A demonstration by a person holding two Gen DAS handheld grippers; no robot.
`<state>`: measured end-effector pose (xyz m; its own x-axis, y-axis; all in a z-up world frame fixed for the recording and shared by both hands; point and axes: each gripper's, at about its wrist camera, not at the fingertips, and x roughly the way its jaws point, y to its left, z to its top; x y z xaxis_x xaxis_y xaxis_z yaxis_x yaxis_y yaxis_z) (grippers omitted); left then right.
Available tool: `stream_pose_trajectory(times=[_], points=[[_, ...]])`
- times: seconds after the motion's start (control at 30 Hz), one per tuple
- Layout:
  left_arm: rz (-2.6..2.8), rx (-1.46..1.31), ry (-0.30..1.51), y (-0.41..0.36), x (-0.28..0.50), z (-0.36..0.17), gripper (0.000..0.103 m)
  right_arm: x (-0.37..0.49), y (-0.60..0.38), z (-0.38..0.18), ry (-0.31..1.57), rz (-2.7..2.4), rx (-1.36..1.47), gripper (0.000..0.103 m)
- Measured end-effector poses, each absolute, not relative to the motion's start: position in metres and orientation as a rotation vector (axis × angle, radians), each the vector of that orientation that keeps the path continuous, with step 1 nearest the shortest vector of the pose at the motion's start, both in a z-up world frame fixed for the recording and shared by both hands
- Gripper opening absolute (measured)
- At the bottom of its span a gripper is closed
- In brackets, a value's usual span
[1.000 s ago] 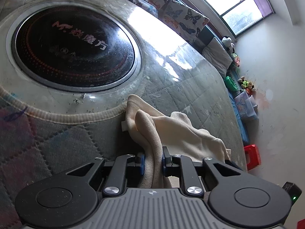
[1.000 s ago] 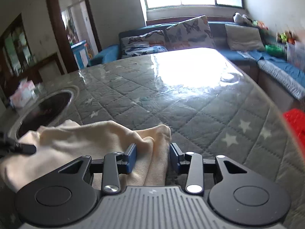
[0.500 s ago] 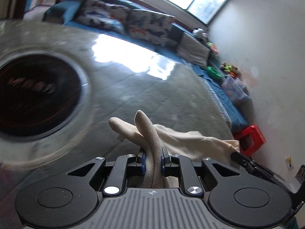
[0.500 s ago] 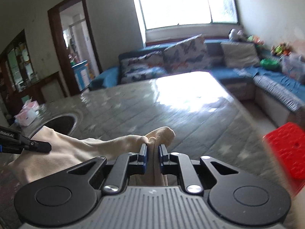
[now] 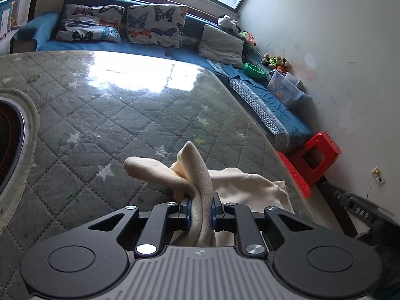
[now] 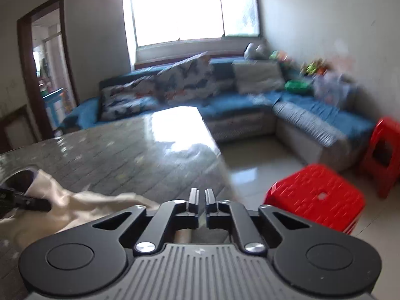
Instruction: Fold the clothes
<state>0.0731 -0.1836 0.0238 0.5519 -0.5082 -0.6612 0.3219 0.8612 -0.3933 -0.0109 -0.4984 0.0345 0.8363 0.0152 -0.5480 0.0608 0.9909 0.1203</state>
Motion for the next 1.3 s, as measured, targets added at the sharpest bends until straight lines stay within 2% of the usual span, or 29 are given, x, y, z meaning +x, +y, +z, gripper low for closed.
stream_pose_trajectory(times=[0.07, 0.17, 0.27, 0.4, 0.43, 0.47, 0.57, 0.77, 0.87, 0.93, 0.97, 1.0, 1.03, 1.23, 1.3], points=[[-0.479, -0.227, 0.856, -0.178, 0.075, 0.023, 0.016, -0.008, -0.498, 0.020, 0.613, 0.014, 0.155, 0.010], [-0.456, -0.224, 0.869, -0.172, 0.078, 0.020, 0.016, -0.001, -0.495, 0.003, 0.642, 0.049, 0.182, 0.033], [-0.436, -0.217, 0.882, -0.167, 0.082, 0.015, 0.016, 0.008, -0.494, -0.010, 0.658, 0.065, 0.210, 0.040], [-0.420, -0.213, 0.891, -0.165, 0.081, 0.011, 0.016, 0.016, -0.491, -0.024, 0.673, 0.058, 0.221, 0.038], [-0.420, -0.214, 0.893, -0.164, 0.080, 0.010, 0.016, 0.016, -0.490, -0.026, 0.672, 0.061, 0.225, 0.033], [-0.425, -0.217, 0.893, -0.165, 0.080, 0.011, 0.016, 0.015, -0.490, -0.026, 0.670, 0.074, 0.234, 0.015], [-0.464, -0.217, 0.868, -0.173, 0.077, 0.020, 0.016, 0.009, -0.488, -0.019, 0.650, 0.076, 0.224, 0.010], [-0.557, -0.196, 0.827, -0.202, 0.072, 0.030, 0.016, -0.010, -0.497, 0.018, 0.553, -0.014, 0.137, 0.009], [-0.537, -0.149, 0.837, -0.216, 0.074, 0.021, 0.022, -0.010, -0.506, 0.018, 0.577, -0.090, 0.105, 0.010], [-0.504, -0.133, 0.850, -0.216, 0.078, 0.014, 0.022, -0.009, -0.512, 0.014, 0.602, -0.139, 0.084, 0.010], [-0.490, -0.128, 0.858, -0.215, 0.080, 0.011, 0.029, -0.008, -0.514, 0.011, 0.621, -0.148, 0.079, 0.010], [-0.479, -0.127, 0.862, -0.212, 0.081, 0.011, 0.039, -0.007, -0.515, 0.009, 0.635, -0.156, 0.072, 0.012], [-0.468, -0.128, 0.863, -0.209, 0.081, 0.010, 0.042, -0.008, -0.514, 0.008, 0.639, -0.161, 0.064, 0.013], [-0.464, -0.128, 0.819, -0.209, 0.087, 0.019, 0.040, 0.004, -0.493, 0.012, 0.644, -0.027, 0.090, 0.013], [-0.473, -0.121, 0.812, -0.214, 0.090, 0.020, 0.040, 0.016, -0.485, 0.011, 0.658, 0.009, 0.093, 0.018]])
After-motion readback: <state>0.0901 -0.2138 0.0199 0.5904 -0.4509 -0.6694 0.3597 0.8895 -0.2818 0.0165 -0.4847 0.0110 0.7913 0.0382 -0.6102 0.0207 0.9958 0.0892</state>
